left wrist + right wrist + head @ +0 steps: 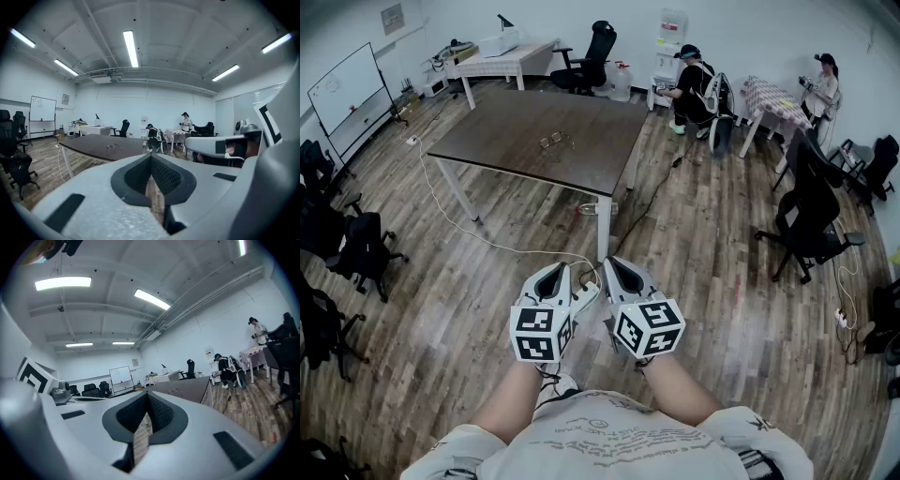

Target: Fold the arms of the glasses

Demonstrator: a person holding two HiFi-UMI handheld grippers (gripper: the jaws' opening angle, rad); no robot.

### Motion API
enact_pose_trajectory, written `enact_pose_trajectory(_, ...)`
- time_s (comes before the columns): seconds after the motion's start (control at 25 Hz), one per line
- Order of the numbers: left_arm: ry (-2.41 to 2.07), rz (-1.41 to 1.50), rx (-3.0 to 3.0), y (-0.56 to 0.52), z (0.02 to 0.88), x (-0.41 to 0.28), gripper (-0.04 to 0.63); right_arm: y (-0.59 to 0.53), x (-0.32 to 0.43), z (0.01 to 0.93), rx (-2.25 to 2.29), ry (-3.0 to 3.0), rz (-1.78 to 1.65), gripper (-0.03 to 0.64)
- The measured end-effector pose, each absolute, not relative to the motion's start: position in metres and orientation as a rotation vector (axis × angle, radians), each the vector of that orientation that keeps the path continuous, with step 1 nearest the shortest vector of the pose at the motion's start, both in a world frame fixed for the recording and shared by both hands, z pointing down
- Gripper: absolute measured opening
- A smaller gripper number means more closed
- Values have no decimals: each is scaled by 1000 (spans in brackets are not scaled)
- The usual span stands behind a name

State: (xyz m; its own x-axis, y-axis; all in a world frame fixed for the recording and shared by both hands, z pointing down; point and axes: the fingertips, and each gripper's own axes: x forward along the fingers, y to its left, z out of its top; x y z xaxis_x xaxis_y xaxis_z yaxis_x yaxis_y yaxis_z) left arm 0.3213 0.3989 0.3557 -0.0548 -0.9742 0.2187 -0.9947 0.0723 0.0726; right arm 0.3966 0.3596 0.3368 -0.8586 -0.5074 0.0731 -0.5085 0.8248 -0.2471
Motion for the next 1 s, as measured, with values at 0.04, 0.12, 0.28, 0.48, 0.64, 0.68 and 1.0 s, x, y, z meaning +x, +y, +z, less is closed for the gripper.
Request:
enact_pose_trajectory(0.04,-2133,142,2002,399,356,321,14,360,394,336,833,-2996,405,14)
enact_pose_trajectory(0.12,-2126,137,2001,401,357,319,14,362,390,336,832,-2993,398,12)
enact_pose_trajectory(0.28,-2112,107,1990,403,360,314,14,366,380,335,823,-2988,373,12)
enact_pose_trajectory(0.48,-2114,74,1983,405,361,295,14,368,359,335,824,-2978,348,14)
enact_pose_trajectory(0.64,-2116,46,1969,408,362,272,14,367,340,336,869,-2965,355,14)
enact_pose_trajectory(0.68,-2116,36,1965,409,362,267,14,366,334,337,872,-2959,349,14)
enact_pose_trajectory(1.0,-2069,-5,1966,406,380,223,14,364,281,352,872,-2931,377,14)
